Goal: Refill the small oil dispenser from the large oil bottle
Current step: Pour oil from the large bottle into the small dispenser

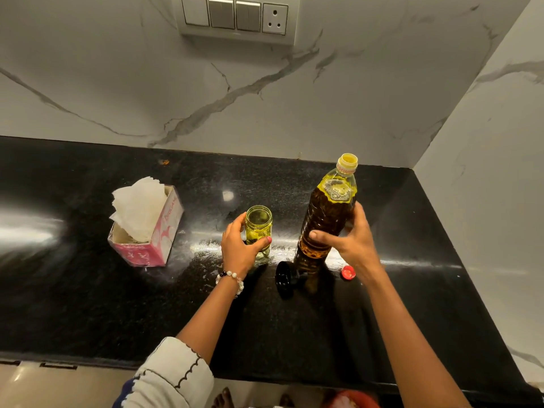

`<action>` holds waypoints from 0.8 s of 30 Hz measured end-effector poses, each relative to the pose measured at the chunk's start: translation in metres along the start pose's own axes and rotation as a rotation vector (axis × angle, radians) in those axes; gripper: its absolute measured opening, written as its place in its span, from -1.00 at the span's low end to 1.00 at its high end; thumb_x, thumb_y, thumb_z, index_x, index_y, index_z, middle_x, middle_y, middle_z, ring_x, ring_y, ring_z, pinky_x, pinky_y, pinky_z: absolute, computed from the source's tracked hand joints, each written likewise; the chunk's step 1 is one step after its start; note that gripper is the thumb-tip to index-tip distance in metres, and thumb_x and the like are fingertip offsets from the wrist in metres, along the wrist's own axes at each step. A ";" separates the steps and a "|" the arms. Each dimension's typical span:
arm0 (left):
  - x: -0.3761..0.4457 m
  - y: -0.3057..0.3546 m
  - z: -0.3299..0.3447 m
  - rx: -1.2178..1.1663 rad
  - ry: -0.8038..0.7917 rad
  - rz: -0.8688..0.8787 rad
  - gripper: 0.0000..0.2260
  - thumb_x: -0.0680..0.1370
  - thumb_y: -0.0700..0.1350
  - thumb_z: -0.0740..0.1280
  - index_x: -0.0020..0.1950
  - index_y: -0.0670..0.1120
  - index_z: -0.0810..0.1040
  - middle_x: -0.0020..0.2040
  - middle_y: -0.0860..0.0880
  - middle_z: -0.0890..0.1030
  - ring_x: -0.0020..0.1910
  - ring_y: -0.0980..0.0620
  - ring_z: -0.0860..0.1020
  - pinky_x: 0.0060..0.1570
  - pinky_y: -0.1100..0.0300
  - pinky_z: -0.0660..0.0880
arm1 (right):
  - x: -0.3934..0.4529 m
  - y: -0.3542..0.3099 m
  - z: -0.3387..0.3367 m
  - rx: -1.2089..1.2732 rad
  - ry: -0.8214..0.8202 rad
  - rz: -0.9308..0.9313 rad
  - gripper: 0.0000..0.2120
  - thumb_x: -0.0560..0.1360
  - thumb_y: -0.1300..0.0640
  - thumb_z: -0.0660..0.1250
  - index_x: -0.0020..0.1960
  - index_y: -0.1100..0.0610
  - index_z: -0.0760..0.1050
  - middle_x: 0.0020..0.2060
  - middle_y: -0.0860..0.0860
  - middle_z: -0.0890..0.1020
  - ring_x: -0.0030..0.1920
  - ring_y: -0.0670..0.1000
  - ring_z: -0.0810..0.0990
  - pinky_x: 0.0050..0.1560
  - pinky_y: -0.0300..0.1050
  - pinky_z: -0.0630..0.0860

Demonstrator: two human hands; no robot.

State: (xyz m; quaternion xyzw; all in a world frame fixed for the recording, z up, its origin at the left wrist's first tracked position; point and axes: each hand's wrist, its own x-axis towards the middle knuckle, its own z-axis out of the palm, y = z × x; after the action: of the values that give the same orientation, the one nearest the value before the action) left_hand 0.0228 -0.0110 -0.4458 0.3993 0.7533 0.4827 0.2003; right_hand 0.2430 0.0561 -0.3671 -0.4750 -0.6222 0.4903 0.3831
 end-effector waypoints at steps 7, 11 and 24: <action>0.002 0.002 0.004 -0.012 0.023 -0.037 -0.31 0.29 0.02 0.59 0.35 -0.05 0.44 0.25 -0.03 0.53 0.23 0.03 0.46 0.17 0.15 0.39 | 0.024 0.010 0.016 0.077 0.112 -0.157 -0.12 0.06 -0.04 0.66 0.27 0.06 0.33 0.14 0.03 0.56 0.17 -0.03 0.56 0.18 0.09 0.53; 0.005 0.000 0.007 -0.017 0.017 -0.042 -0.34 0.27 0.02 0.60 0.31 -0.04 0.46 0.21 -0.01 0.57 0.20 0.01 0.50 0.21 -0.01 0.49 | 0.029 0.012 0.019 0.016 0.156 -0.199 -0.17 0.10 0.02 0.65 0.26 0.09 0.35 0.11 -0.01 0.57 0.13 -0.10 0.57 0.13 -0.07 0.56; 0.012 0.000 0.009 -0.006 -0.003 -0.052 -0.34 0.25 0.05 0.60 0.27 0.00 0.44 0.17 0.03 0.58 0.16 0.04 0.53 0.16 0.05 0.50 | 0.043 0.001 0.023 -0.164 0.150 -0.414 -0.19 0.12 0.18 0.65 0.27 0.15 0.35 0.03 -0.12 0.53 0.03 -0.31 0.53 -0.01 -0.47 0.45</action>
State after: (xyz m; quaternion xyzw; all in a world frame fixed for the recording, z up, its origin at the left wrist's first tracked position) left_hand 0.0222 0.0037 -0.4487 0.3796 0.7616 0.4792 0.2150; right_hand 0.2105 0.0923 -0.3729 -0.4019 -0.7141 0.3123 0.4807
